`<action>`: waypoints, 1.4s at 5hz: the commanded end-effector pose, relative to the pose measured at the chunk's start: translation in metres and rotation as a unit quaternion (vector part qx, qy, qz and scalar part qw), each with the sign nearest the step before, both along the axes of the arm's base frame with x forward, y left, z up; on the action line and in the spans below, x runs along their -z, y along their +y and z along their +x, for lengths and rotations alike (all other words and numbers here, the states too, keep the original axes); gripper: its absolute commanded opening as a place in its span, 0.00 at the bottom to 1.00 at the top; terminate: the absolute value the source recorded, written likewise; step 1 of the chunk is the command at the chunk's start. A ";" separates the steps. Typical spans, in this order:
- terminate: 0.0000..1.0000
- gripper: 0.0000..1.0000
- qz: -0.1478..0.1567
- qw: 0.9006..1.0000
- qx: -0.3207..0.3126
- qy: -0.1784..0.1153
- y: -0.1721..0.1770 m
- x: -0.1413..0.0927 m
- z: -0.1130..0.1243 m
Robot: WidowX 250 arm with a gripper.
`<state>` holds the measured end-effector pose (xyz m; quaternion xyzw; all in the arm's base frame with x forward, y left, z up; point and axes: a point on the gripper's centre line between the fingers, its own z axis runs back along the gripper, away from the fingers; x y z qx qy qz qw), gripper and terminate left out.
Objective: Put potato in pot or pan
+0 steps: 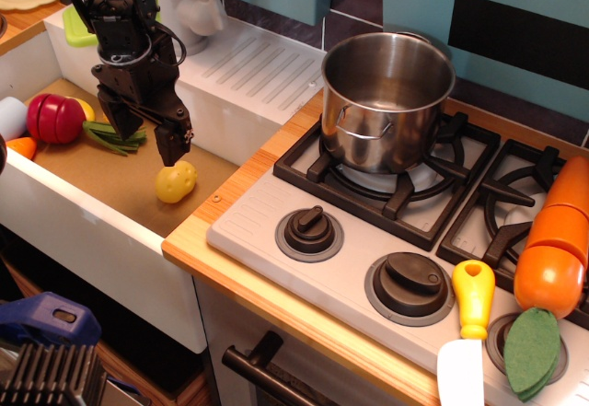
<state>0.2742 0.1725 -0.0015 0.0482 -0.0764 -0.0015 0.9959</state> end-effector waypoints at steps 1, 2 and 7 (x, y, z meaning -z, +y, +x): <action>0.00 1.00 0.000 1.000 0.000 0.000 0.000 0.000 0.000; 0.00 1.00 -0.026 1.000 -0.002 -0.009 0.006 0.016 0.009; 0.00 0.00 -0.057 0.998 -0.010 -0.023 0.000 0.040 0.028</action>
